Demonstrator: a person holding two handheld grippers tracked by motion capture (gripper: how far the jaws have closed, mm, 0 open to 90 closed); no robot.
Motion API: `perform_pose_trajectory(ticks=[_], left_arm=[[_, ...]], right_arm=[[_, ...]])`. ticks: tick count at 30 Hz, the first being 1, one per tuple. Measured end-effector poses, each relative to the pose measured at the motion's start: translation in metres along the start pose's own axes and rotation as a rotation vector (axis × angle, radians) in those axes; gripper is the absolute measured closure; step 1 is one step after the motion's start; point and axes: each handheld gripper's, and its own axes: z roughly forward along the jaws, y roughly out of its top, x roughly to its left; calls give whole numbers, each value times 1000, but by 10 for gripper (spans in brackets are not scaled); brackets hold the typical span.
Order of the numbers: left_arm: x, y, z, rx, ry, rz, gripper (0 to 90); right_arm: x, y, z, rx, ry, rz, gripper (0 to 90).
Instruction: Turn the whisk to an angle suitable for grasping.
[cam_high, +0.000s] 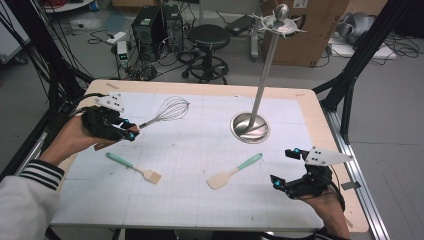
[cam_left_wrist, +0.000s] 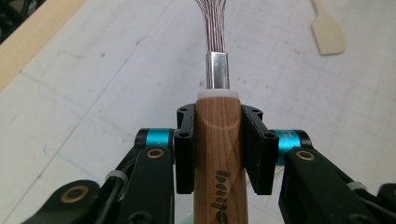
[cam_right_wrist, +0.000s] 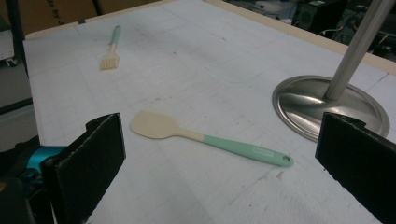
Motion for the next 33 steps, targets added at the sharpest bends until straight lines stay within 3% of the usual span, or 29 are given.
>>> perform_pose_trajectory(ticks=[4,11,12,15,18,25,29,33], left_arm=[[-13,12,6,-8,-28,69,686],[-32,29,24,-23,-90,106,686],[-34,31,28,-25,-97,131,686],[-41,36,37,-28,-132,154,686],[-45,41,44,-37,-171,153,686],[-55,50,64,-35,-201,180,685],[-65,62,75,-54,-241,181,685],[-77,77,93,-66,-272,210,686]], right_arm=[[2,3,-2,-4,10,-12,1],[6,7,-2,-3,36,-34,1],[6,8,-2,-3,37,-37,1],[6,9,-3,-6,43,-46,1],[7,10,-4,-4,50,-46,1],[6,11,-6,-10,49,-50,1],[6,11,-8,-11,50,-49,1],[6,12,-11,-17,49,-53,1]])
